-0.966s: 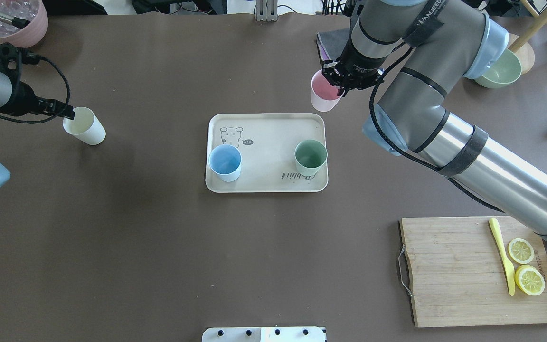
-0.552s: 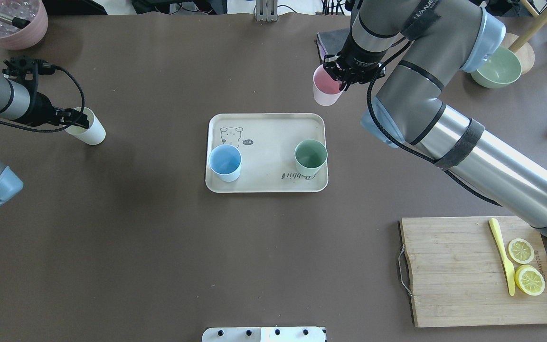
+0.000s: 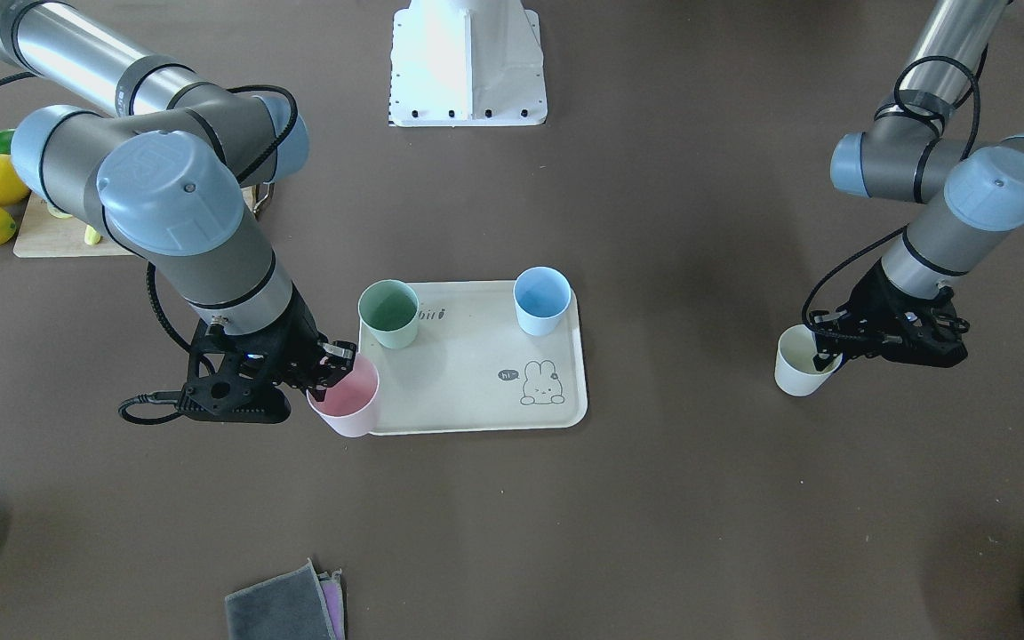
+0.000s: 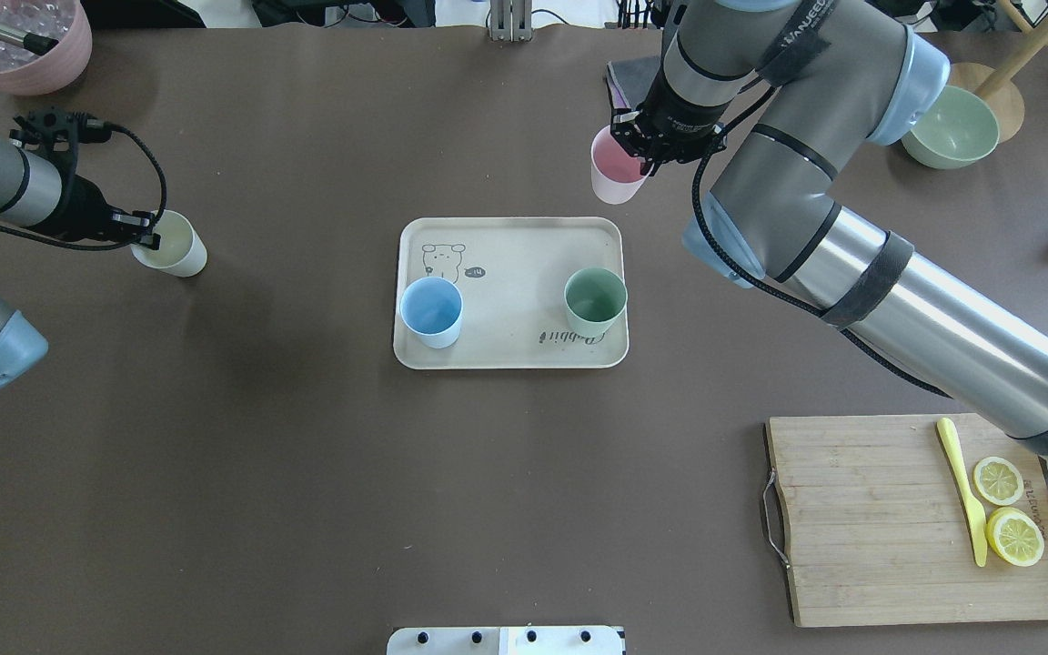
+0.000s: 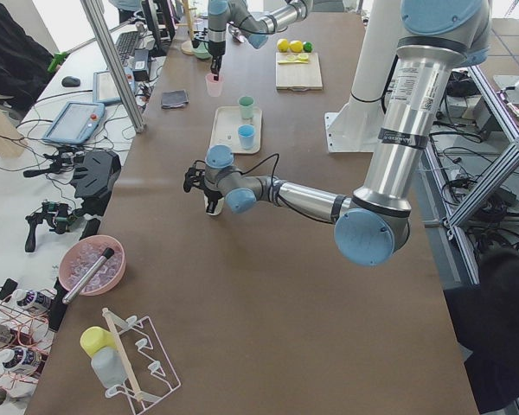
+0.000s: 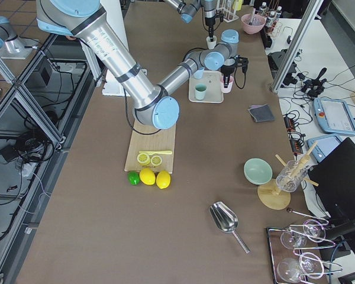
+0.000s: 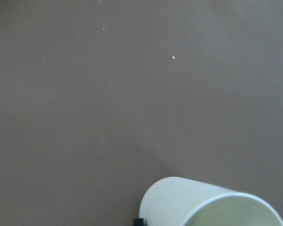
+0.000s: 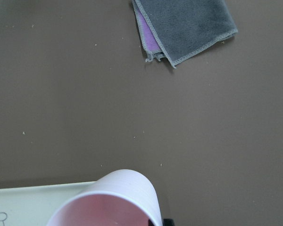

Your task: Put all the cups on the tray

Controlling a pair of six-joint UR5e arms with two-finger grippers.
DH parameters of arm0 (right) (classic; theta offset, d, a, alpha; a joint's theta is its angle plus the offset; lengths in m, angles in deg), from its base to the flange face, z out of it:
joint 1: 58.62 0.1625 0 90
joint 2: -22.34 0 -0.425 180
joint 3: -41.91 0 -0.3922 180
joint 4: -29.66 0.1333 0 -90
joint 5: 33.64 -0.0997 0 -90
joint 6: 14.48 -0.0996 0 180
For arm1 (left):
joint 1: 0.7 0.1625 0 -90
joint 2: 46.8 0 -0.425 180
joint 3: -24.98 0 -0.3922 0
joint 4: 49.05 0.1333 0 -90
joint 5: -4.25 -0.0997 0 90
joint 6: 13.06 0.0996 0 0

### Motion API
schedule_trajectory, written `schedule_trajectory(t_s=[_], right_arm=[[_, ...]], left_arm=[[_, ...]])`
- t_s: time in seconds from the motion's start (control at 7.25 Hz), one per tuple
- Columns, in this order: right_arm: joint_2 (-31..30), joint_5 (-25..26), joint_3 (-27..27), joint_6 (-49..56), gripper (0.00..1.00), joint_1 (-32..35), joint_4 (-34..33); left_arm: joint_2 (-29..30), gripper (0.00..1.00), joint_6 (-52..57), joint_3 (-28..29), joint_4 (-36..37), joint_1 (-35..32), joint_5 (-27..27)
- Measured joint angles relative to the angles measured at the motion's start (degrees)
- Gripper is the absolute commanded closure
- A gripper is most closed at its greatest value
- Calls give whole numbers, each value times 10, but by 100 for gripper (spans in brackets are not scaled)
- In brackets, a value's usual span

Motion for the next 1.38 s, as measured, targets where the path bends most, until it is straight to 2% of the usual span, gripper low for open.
schedule_trajectory(t_s=[0.41, 0.69, 0.83, 0.97, 1.38], right_arm=[[0, 19, 3, 0, 100, -43, 2], [-1, 33, 28, 0, 100, -58, 36], [-1, 35, 47, -2, 90, -61, 63], [-1, 35, 55, -4, 1, -62, 76], [4, 23, 44, -16, 0, -53, 78]], left_arm=[[115, 100, -12, -3, 131, -16, 26], [160, 100, -48, -4, 161, -13, 28], [172, 100, -64, -3, 164, -9, 27], [181, 100, -76, -3, 165, -4, 26], [209, 100, -108, 0, 175, 23, 23]])
